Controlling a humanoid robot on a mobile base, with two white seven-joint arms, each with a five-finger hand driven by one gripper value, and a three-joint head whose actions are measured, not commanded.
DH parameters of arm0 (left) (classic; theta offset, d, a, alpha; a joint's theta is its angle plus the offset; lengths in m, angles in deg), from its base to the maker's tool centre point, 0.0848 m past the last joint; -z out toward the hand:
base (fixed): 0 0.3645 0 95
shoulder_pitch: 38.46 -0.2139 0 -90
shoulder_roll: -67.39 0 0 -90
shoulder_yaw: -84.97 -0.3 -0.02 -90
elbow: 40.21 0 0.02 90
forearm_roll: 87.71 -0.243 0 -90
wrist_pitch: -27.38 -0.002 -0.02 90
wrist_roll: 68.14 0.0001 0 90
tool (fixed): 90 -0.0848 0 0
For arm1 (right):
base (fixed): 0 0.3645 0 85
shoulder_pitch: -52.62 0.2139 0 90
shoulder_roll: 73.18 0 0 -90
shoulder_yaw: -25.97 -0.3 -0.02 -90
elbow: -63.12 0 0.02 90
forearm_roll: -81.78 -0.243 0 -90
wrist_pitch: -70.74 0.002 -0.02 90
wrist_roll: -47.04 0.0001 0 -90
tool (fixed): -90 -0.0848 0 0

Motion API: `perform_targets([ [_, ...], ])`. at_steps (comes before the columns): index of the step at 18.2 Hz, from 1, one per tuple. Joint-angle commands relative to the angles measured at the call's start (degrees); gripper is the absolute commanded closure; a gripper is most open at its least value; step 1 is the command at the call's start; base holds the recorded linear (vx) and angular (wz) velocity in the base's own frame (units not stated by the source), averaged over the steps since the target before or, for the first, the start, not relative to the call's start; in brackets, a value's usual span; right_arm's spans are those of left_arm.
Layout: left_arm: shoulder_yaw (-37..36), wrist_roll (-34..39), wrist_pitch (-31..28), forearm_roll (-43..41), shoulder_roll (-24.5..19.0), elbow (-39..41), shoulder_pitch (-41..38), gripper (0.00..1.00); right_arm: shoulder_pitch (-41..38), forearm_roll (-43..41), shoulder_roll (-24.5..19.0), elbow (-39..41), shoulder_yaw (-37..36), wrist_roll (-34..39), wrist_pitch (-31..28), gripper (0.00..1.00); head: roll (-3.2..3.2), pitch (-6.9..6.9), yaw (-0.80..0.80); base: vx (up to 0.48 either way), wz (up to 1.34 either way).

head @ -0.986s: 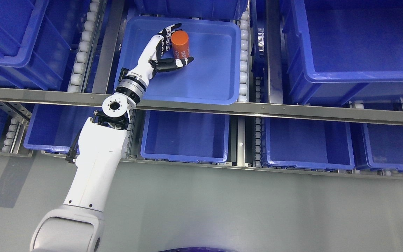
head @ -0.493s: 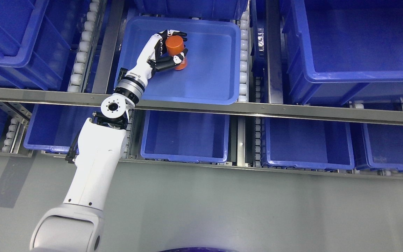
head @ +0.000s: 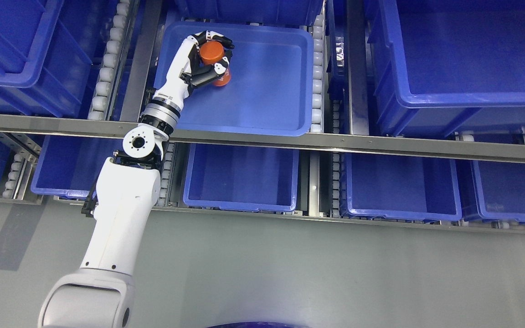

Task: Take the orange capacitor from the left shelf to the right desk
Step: 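Lift the orange container up out of the bin with the left hand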

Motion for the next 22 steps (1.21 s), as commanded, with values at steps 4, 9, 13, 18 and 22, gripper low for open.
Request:
perform_targets([
  [4, 1.6, -3.5, 1.49, 5.2, -1.0, 20.2, -6.45, 0.99, -0.09, 0.0, 1.0, 1.93, -0.62, -0.01, -0.24, 0.0, 0.0, 0.0, 0.0, 0.0, 0.0],
  [9, 3.18, -3.51, 11.76, 5.2, -1.0, 24.61, -11.82, 0.99, -0.09, 0.0, 1.0, 1.93, -0.62, -0.01, -0.15, 0.0, 0.0, 0.0, 0.0, 0.0, 0.0],
  [13, 3.8, -3.51, 17.13, 5.29, -1.0, 27.07, -16.04, 0.99, -0.09, 0.0, 1.0, 1.93, -0.62, -0.01, -0.15, 0.0, 0.0, 0.0, 0.0, 0.0, 0.0],
  [18, 4.59, -3.51, 17.32, 5.29, -1.0, 29.27, -17.45, 0.99, -0.09, 0.0, 1.0, 1.93, -0.62, -0.01, -0.15, 0.0, 0.0, 0.0, 0.0, -0.018, 0.0],
  [22, 4.59, -3.51, 17.41, 5.29, -1.0, 29.89, -17.54, 0.99, -0.09, 0.0, 1.0, 1.93, -0.62, -0.01, -0.15, 0.0, 0.0, 0.0, 0.0, -0.056, -0.01],
])
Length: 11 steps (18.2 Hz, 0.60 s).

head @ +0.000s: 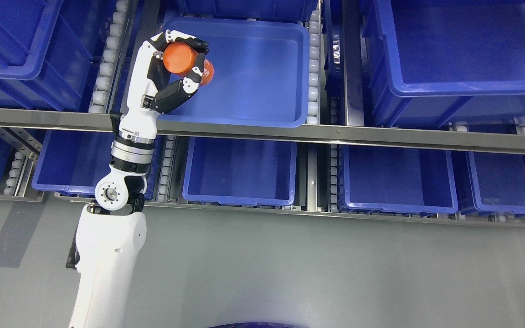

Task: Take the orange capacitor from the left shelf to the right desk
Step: 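Lift the orange container up out of the bin with the left hand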

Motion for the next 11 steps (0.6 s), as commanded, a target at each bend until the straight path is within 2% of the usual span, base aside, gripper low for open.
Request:
perform_targets([
  [1, 1.03, 0.07, 0.11, 0.07, -1.0, 5.63, -1.21, 0.99, -0.09, 0.0, 1.0, 1.93, -0.61, -0.01, 0.06, 0.0, 0.0, 0.0, 0.0, -0.062, -0.03],
  [11, 0.33, 0.07, 0.11, 0.07, -1.0, 5.63, -1.04, 0.99, -0.09, 0.0, 1.0, 1.93, -0.61, -0.01, 0.06, 0.0, 0.0, 0.0, 0.0, -0.062, -0.06],
])
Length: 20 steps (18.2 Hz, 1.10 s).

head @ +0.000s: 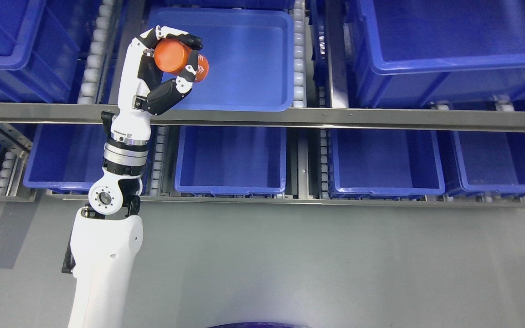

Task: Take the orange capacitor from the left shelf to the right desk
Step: 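Lift the orange container up out of the bin with the left hand, then hold the container in the left hand while turning toward the steel table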

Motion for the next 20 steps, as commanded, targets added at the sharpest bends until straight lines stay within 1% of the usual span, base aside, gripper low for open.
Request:
perform_targets([
  [1, -0.09, 0.02, 0.01, 0.01, -1.0, 1.96, -0.01, 0.99, -0.09, 0.0, 1.0, 1.93, -0.61, -0.02, 0.15, 0.0, 0.0, 0.0, 0.0, -0.057, -0.21],
  [8, 1.06, 0.02, 0.01, 0.44, -1.0, 3.89, 1.49, 0.98, -0.09, 0.0, 1.0, 1.93, -0.61, -0.02, 0.14, 0.0, 0.0, 0.0, 0.0, -0.066, -0.37],
  [9, 1.06, 0.02, 0.62, 0.71, -1.0, 3.89, 1.57, 0.98, -0.09, 0.0, 1.0, 1.93, -0.61, -0.02, 0.23, 0.0, 0.0, 0.0, 0.0, -0.074, -0.51],
  [11, 0.62, 0.02, 3.95, 0.97, -1.0, 3.98, 2.36, 0.98, -0.09, 0.0, 1.0, 1.93, -0.61, -0.02, 0.15, 0.0, 0.0, 0.0, 0.0, -0.059, -0.53],
  [13, 0.01, 0.02, 5.37, 2.11, -1.0, 3.98, 2.45, 0.98, -0.09, 0.0, 1.0, 1.93, -0.61, -0.02, 0.15, 0.0, 0.0, 0.0, 0.0, -0.052, -0.67],
  [20, -0.61, 0.02, 5.02, 2.2, -1.0, 3.98, 3.16, 0.98, -0.09, 0.0, 1.0, 1.93, -0.61, -0.02, 0.23, 0.0, 0.0, 0.0, 0.0, -0.025, -0.75],
])
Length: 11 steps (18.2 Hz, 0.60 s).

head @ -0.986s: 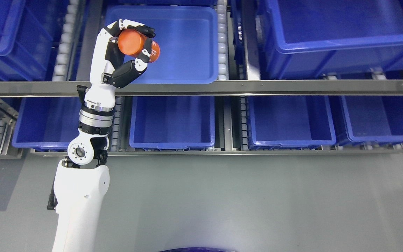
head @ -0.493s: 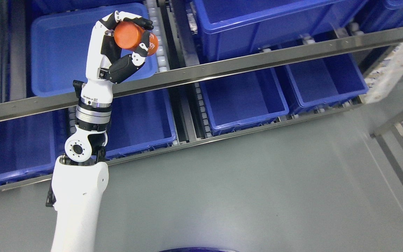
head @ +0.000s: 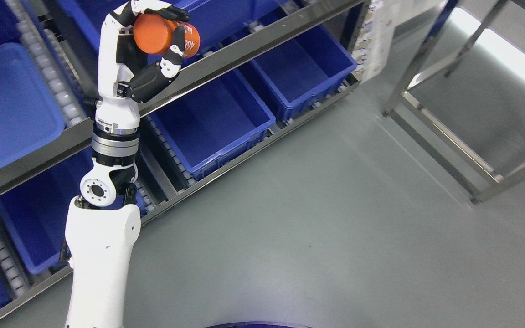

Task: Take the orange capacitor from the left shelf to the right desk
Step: 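Hold the container in the left hand while turning toward the steel table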

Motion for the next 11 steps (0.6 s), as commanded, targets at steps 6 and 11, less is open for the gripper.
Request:
perform_targets([
  [6, -5.48, 0.37, -1.73, 0.28, -1.0, 0.63, 1.96, 0.99, -0.08, 0.0, 1.0, 1.93, -0.62, -0.01, -0.05, 0.0, 0.0, 0.0, 0.0, 0.07, -0.62],
  [11, -8.75, 0.64, -2.09, 0.28, -1.0, 0.63, 1.69, 0.98, -0.08, 0.0, 1.0, 1.93, -0.62, -0.01, -0.05, 0.0, 0.0, 0.0, 0.0, 0.13, -0.53],
])
